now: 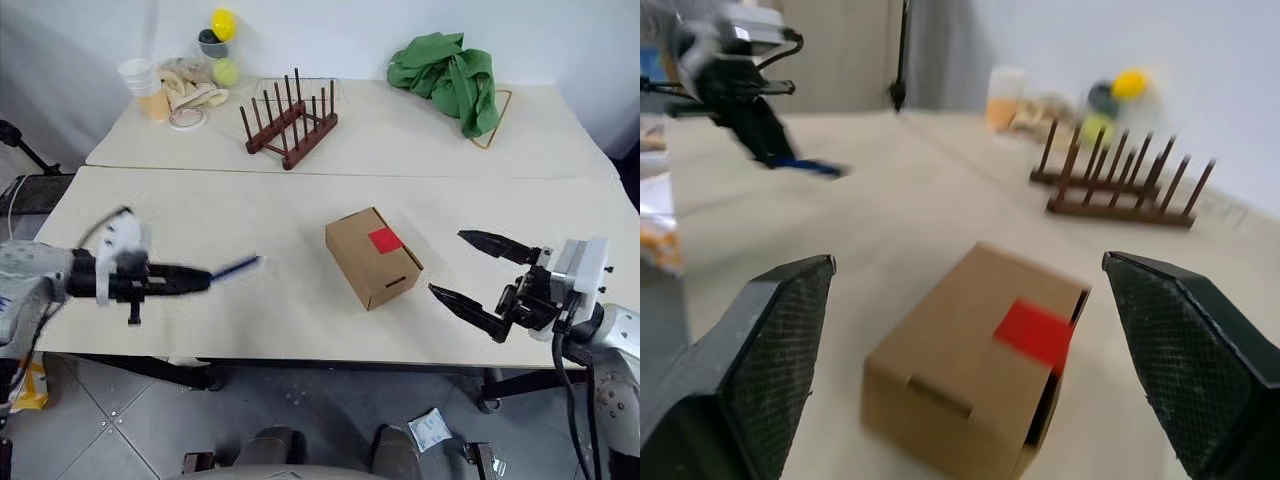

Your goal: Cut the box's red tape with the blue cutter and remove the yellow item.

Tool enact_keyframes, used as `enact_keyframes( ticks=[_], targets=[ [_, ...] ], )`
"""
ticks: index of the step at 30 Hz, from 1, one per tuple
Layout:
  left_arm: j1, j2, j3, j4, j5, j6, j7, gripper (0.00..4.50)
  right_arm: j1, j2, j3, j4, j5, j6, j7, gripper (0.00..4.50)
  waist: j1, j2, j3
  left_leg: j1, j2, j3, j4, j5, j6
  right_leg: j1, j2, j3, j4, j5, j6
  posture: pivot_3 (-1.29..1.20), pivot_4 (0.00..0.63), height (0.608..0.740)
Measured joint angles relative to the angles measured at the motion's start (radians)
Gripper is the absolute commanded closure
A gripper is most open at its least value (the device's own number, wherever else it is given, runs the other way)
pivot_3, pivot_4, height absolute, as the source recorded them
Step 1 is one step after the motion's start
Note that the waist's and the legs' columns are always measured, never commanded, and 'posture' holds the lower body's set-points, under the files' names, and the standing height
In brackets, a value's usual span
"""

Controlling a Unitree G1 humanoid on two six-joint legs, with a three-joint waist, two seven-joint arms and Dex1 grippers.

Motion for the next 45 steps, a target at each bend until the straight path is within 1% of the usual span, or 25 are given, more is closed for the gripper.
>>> enact_keyframes(
  ticks=[2, 4, 7, 9, 10, 13, 16, 17, 18, 19, 20, 22, 24, 28, 33, 38, 45],
  targets=[
    [-0.007, -0.038, -0.077, -0.013, 0.039, -0.092, -0.044, 4.05, 0.032, -0.019, -0.003, -0.024, 0.002, 0.026, 0.002, 0.0, -0.002, 0.0, 0.0, 0.0, 0.0, 0.001, 0.0, 0.0, 0.001, 0.0, 0.0, 0.0, 0.0, 0.0, 0.0, 0.0, 0.15, 0.74],
    [-0.042, -0.109, -0.137, -0.015, 0.068, -0.114, -0.034, 4.05, 0.068, -0.036, -0.008, -0.05, 0.0, 0.049, 0.002, 0.0, -0.001, 0.0, 0.0, 0.0, 0.0, 0.0, 0.001, 0.0, 0.001, 0.0, 0.0, 0.0, 0.001, 0.0, 0.0, 0.0, 0.15, 0.74],
    [-0.146, -0.275, -0.271, -0.014, 0.144, -0.07, 0.045, 4.05, 0.175, -0.102, -0.005, -0.117, -0.018, 0.115, 0.001, 0.0, 0.016, -0.001, 0.0, -0.003, 0.0, 0.0, 0.008, -0.002, 0.004, 0.0, 0.0, 0.0, 0.002, 0.001, 0.001, 0.0, 0.15, 0.74],
    [-0.216, -0.369, -0.364, -0.003, 0.205, 0.017, 0.101, 4.05, 0.241, -0.123, 0.003, -0.162, -0.031, 0.15, 0.007, 0.0, 0.022, -0.002, 0.001, -0.005, 0.0, 0.0, 0.012, -0.003, 0.006, 0.0, 0.0, 0.0, 0.002, 0.002, 0.003, 0.0, 0.15, 0.74],
    [-0.237, -0.392, -0.398, -0.007, 0.221, 0.059, 0.117, 4.05, 0.253, -0.123, 0.007, -0.178, -0.033, 0.158, 0.009, 0.18, 0.02, -0.003, 0.002, -0.005, 0.0, 0.0, 0.013, -0.004, 0.006, 0.0, 0.0, 0.001, 0.002, 0.002, 0.004, 0.0, 0.15, 0.74],
    [-0.255, -0.398, -0.439, -0.017, 0.272, 0.108, 0.149, 4.05, 0.282, -0.12, 0.003, -0.191, -0.035, 0.159, 0.006, 0.81, 0.0, -0.003, 0.002, -0.004, 0.0, 0.001, 0.012, -0.004, 0.006, 0.0, 0.0, 0.002, 0.002, 0.002, 0.004, 0.0, 0.15, 0.74],
    [-0.261, -0.42, -0.468, -0.056, 0.316, 0.164, 0.196, 4.05, 0.31, -0.112, 0.004, -0.194, -0.064, 0.153, -0.001, 1.88, -0.002, -0.002, 0.001, -0.004, 0.0, 0.001, 0.012, -0.004, 0.006, 0.001, 0.0, 0.002, 0.001, 0.002, 0.004, 0.0, 0.15, 0.74],
    [-0.268, -0.436, -0.48, -0.075, 0.329, 0.214, 0.216, 4.05, 0.312, -0.112, 0.014, -0.199, -0.089, 0.148, -0.004, 2.23, 0.001, -0.002, 0.001, -0.004, 0.0, 0.0, 0.013, -0.004, 0.006, 0.002, 0.0, 0.002, 0.001, 0.002, 0.004, 0.0, 0.15, 0.74],
    [-0.272, -0.446, -0.489, -0.089, 0.336, 0.241, 0.228, 4.05, 0.311, -0.112, 0.027, -0.203, -0.103, 0.142, -0.006, 2.51, 0.005, -0.002, 0.001, -0.004, 0.0, 0.0, 0.013, -0.004, 0.006, 0.002, 0.0, 0.002, 0.001, 0.002, 0.004, 0.0, 0.15, 0.74],
    [-0.277, -0.452, -0.502, -0.103, 0.34, 0.275, 0.237, 4.05, 0.307, -0.112, 0.049, -0.207, -0.124, 0.134, -0.011, 2.96, 0.01, -0.002, 0.001, -0.004, 0.0, 0.0, 0.013, -0.004, 0.007, 0.002, 0.0, 0.002, 0.001, 0.002, 0.004, 0.0, 0.15, 0.74],
    [-0.292, -0.451, -0.521, -0.119, 0.346, 0.313, 0.239, 4.05, 0.291, -0.113, 0.082, -0.207, -0.164, 0.13, -0.026, 3.21, 0.013, -0.003, 0.001, -0.004, 0.0, 0.0, 0.014, -0.004, 0.007, 0.002, 0.0, 0.002, 0.001, 0.003, 0.004, 0.0, 0.15, 0.74],
    [-0.319, -0.445, -0.556, -0.147, 0.367, 0.361, 0.239, 4.05, 0.247, -0.113, 0.144, -0.198, -0.234, 0.127, -0.061, 3.92, 0.015, -0.002, 0.001, -0.003, -0.001, 0.001, 0.014, -0.004, 0.007, 0.002, 0.0, 0.003, 0.001, 0.003, 0.004, 0.0, 0.15, 0.74],
    [-0.341, -0.438, -0.586, -0.166, 0.385, 0.383, 0.235, 4.05, 0.204, -0.111, 0.195, -0.185, -0.276, 0.129, -0.087, 4.49, 0.016, -0.001, 0.0, -0.003, 0.0, 0.0, 0.013, -0.004, 0.006, 0.002, 0.0, 0.003, 0.0, 0.003, 0.004, 0.0, 0.15, 0.74],
    [-0.365, -0.465, -0.599, -0.169, 0.381, 0.46, 0.236, 4.05, 0.108, -0.089, 0.326, -0.157, -0.354, 0.131, -0.12, 4.49, 0.024, -0.001, 0.0, -0.004, -0.001, 0.0, 0.014, -0.004, 0.007, 0.002, 0.0, 0.002, 0.0, 0.003, 0.004, 0.0, 0.15, 0.74],
    [-0.378, -0.462, -0.618, -0.19, 0.387, 0.505, 0.244, 4.05, 0.008, -0.04, 0.458, -0.101, -0.427, 0.133, -0.15, 4.49, 0.022, -0.001, -0.001, -0.004, -0.001, 0.0, 0.014, -0.004, 0.007, 0.002, 0.0, 0.002, 0.0, 0.003, 0.004, 0.0, 0.15, 0.74],
    [-0.377, -0.468, -0.62, -0.201, 0.384, 0.526, 0.257, 4.05, -0.043, -0.016, 0.513, -0.067, -0.464, 0.153, -0.182, 4.49, 0.026, -0.001, -0.001, -0.004, -0.001, 0.0, 0.014, -0.004, 0.007, 0.003, 0.0, 0.002, -0.001, 0.003, 0.004, 0.0, 0.15, 0.74],
    [-0.375, -0.464, -0.618, -0.206, 0.375, 0.547, 0.265, 4.05, -0.084, -0.015, 0.544, -0.02, -0.493, 0.136, -0.174, 4.49, 0.021, -0.001, -0.001, -0.003, -0.001, 0.0, 0.014, -0.004, 0.007, 0.003, 0.0, 0.002, 0.0, 0.003, 0.004, 0.0, 0.15, 0.74]
  ],
)
